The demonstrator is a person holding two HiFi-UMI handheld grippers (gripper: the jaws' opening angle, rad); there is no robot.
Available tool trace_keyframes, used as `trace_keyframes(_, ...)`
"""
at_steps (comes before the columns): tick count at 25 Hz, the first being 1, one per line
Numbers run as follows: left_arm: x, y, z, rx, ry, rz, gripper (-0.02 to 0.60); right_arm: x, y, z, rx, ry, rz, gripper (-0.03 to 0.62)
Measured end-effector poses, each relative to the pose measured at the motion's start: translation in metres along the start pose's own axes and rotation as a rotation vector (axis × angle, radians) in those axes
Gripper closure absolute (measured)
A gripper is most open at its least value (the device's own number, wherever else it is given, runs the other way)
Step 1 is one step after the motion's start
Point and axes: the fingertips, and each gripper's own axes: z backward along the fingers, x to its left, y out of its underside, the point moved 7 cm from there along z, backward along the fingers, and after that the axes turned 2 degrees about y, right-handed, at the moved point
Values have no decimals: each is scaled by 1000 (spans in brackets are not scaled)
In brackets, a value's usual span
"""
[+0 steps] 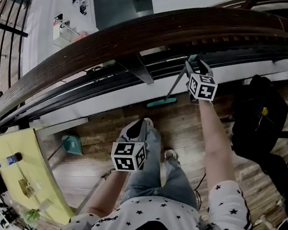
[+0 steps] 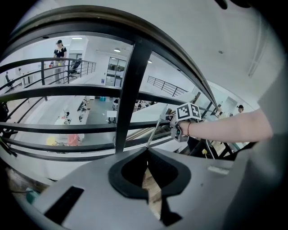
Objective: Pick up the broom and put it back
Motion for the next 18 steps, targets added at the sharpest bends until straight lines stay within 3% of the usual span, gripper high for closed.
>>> trace_keyframes(6, -14, 3, 7, -39, -3, 1, 569, 9, 5, 37, -34, -19, 1, 420)
trace_keyframes(14, -39, 8, 33, -84, -12, -3, 569, 32, 11, 104, -56, -53, 40, 573)
trace_keyframes(18, -50, 14, 51, -103, -19, -2, 570, 46, 11, 140, -67, -70, 37, 592)
